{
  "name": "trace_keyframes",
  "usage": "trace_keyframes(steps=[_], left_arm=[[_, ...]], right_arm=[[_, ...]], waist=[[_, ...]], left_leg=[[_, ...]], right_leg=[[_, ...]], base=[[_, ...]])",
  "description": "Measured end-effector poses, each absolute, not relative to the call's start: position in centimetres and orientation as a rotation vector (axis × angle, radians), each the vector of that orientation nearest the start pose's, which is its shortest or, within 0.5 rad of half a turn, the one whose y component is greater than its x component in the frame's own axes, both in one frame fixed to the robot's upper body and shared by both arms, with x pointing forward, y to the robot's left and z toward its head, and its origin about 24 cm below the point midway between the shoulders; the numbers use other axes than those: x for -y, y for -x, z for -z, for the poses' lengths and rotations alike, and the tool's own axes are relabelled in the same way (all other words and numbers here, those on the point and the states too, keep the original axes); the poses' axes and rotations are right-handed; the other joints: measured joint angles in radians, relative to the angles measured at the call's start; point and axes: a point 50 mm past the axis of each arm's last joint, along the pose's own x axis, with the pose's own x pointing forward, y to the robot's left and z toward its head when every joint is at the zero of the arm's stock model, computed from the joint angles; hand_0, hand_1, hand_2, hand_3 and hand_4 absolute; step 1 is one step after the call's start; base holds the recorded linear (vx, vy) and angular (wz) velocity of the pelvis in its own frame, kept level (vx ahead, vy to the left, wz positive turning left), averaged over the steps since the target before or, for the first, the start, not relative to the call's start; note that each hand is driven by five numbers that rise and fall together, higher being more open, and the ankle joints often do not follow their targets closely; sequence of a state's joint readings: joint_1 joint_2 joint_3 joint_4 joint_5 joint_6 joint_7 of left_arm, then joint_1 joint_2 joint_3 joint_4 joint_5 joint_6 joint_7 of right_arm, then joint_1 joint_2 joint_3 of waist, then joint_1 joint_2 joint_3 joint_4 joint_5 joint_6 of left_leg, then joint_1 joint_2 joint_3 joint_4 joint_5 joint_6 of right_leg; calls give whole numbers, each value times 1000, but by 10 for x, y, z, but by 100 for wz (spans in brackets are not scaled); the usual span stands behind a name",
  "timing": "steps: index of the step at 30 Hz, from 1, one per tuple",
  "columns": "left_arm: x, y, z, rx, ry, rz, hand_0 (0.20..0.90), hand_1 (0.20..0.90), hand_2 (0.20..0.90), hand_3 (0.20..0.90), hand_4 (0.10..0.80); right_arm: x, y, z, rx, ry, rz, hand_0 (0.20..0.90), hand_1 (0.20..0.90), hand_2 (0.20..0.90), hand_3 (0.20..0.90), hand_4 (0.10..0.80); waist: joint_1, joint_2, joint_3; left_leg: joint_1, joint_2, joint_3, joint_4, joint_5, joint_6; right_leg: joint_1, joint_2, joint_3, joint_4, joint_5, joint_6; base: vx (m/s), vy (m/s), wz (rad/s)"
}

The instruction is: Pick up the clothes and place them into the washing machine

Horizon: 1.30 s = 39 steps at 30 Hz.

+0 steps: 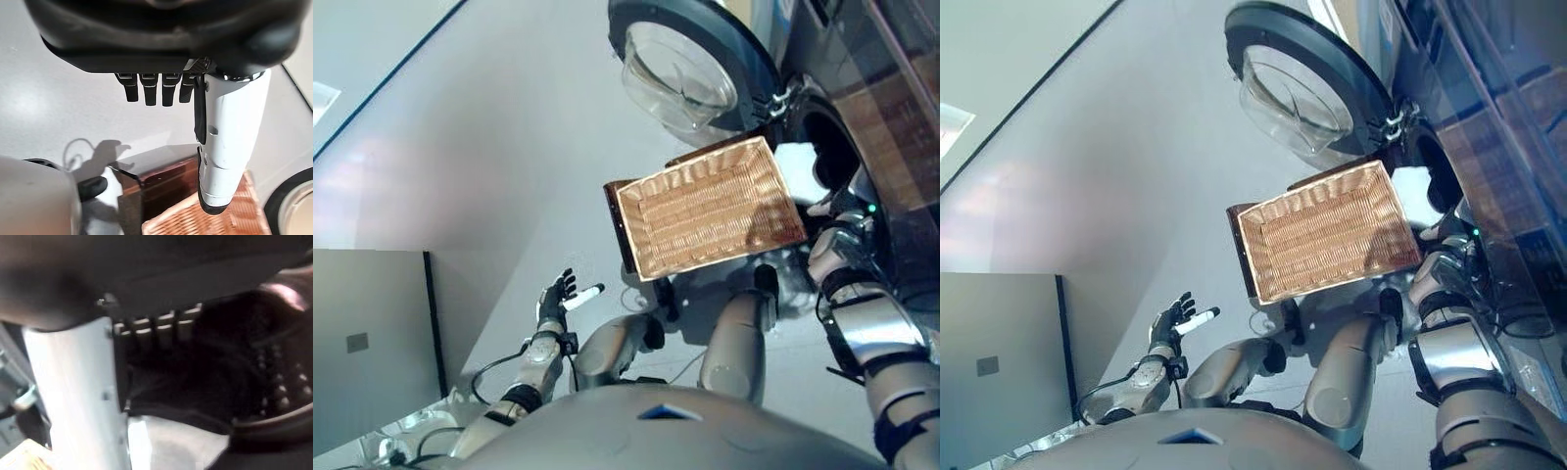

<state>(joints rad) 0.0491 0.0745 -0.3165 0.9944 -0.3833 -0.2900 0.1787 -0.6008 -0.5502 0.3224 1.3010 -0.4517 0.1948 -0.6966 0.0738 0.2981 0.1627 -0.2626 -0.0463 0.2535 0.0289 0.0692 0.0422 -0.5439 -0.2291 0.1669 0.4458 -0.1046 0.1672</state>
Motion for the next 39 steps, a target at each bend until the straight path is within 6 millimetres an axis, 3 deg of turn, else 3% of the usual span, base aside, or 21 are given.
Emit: trace_keyframes(steps=[13,19,26,31,39], left_arm=[[-150,-122,147,-842,62,-157,900,900,900,900,800],[-151,-122,147,-845,57,-168,900,900,900,900,800],[-156,-121,148,-852,62,-211,900,900,900,900,800],[-157,-117,149,-865,59,-214,900,900,900,900,800],[-159,-104,155,-915,49,-222,900,900,900,900,800]], right_arm=[[323,-304,-22,-473,1360,661,900,900,900,900,800],[298,-309,-16,-352,1421,552,900,900,900,900,800],[274,-299,0,-219,1406,390,900,900,900,900,800],[273,-286,11,-218,1385,348,900,900,900,900,800],[300,-267,22,-394,837,553,900,900,900,900,800]], waist=[[9,2,-47],[-7,12,-54],[-10,16,-57],[-13,10,-52],[-36,16,-45]], left_leg=[[20,-3,-12,-16,5,2],[5,-3,-5,-17,4,2],[-7,-2,10,-17,3,0],[-7,-2,15,-16,2,-3],[-9,-4,22,-32,-1,-11]], right_leg=[[31,-7,-18,-23,3,5],[6,-5,-12,-16,1,2],[-21,2,4,-3,-2,-1],[-27,3,10,5,-6,0],[-48,5,15,13,-10,3]], base=[[11,15,2],[-18,5,-2],[-19,-14,-5],[-2,-6,-2],[-5,-6,-3]])
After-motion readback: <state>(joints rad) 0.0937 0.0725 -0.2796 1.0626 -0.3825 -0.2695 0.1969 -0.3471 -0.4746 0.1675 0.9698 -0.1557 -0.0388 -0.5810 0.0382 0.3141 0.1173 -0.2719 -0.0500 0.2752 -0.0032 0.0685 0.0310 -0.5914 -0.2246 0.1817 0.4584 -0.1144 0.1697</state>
